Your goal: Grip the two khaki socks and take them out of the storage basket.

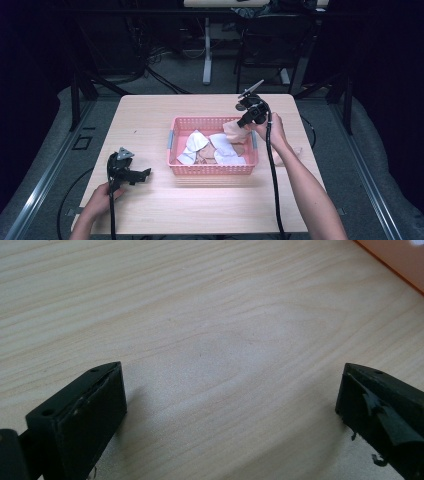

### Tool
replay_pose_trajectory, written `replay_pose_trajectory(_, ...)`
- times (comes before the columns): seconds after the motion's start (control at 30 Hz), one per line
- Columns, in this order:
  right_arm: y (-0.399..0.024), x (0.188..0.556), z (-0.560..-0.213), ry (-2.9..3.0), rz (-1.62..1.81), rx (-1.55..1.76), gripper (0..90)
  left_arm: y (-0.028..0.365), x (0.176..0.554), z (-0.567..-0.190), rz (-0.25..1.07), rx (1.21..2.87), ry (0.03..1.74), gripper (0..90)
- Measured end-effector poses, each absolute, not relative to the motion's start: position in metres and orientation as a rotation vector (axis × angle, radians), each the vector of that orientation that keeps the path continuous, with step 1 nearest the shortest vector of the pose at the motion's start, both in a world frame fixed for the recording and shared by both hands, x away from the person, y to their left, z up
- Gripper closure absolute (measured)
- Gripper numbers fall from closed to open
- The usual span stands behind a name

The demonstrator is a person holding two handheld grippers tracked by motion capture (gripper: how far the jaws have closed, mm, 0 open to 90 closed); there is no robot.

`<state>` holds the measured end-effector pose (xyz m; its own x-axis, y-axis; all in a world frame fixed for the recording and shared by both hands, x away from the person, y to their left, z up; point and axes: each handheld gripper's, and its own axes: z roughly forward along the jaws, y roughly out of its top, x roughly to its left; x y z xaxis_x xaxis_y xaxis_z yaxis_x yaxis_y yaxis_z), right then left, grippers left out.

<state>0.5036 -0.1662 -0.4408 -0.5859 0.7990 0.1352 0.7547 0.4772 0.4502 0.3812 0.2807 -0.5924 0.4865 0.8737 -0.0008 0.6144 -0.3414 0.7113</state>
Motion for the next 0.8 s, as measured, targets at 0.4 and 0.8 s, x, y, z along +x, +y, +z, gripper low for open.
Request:
replay_pose_trajectory(0.4, -0.163, 0.491, -0.414, 2.636, 0.76, 1.31, 88.4, 0.281, 0.381, -0.592, 0.508, 2.079, 1.222, 0.0)
replay_pose_trajectory(0.8, -0.163, 0.48, -0.399, 2.646, 0.785, 1.262, 88.3, 0.281, 0.381, -0.592, 0.508, 2.08, 1.222, 0.0)
